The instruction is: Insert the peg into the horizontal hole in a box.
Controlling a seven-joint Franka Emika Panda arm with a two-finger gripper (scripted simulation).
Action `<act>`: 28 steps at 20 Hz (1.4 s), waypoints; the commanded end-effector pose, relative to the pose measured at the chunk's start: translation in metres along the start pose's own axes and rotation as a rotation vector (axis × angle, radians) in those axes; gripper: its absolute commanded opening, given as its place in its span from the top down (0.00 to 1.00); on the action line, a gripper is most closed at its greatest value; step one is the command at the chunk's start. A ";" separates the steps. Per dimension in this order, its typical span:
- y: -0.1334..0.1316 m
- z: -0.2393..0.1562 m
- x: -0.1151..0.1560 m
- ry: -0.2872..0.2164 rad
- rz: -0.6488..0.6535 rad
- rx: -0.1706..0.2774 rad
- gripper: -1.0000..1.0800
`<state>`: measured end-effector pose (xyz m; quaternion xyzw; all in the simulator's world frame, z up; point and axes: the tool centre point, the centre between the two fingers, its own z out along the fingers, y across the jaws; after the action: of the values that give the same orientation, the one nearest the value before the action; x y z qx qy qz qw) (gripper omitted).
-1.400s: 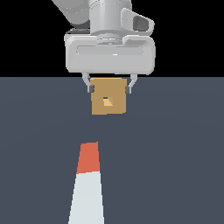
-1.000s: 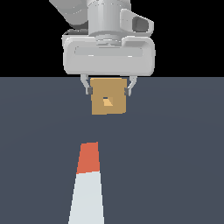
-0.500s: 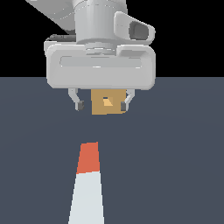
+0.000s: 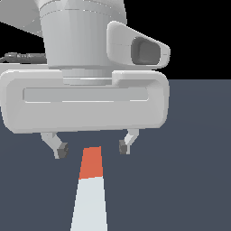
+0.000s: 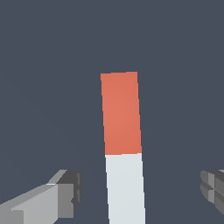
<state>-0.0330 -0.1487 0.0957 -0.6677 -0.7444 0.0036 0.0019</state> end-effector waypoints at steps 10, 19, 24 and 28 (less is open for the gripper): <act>-0.006 0.025 -0.048 0.001 -0.054 -0.008 0.04; -0.006 0.034 -0.049 0.002 -0.054 -0.007 0.04; -0.006 0.057 -0.049 0.002 -0.055 -0.008 0.04; -0.006 0.072 -0.050 0.002 -0.056 -0.008 0.04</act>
<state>-0.0343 -0.1985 0.0286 -0.6468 -0.7627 0.0003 0.0007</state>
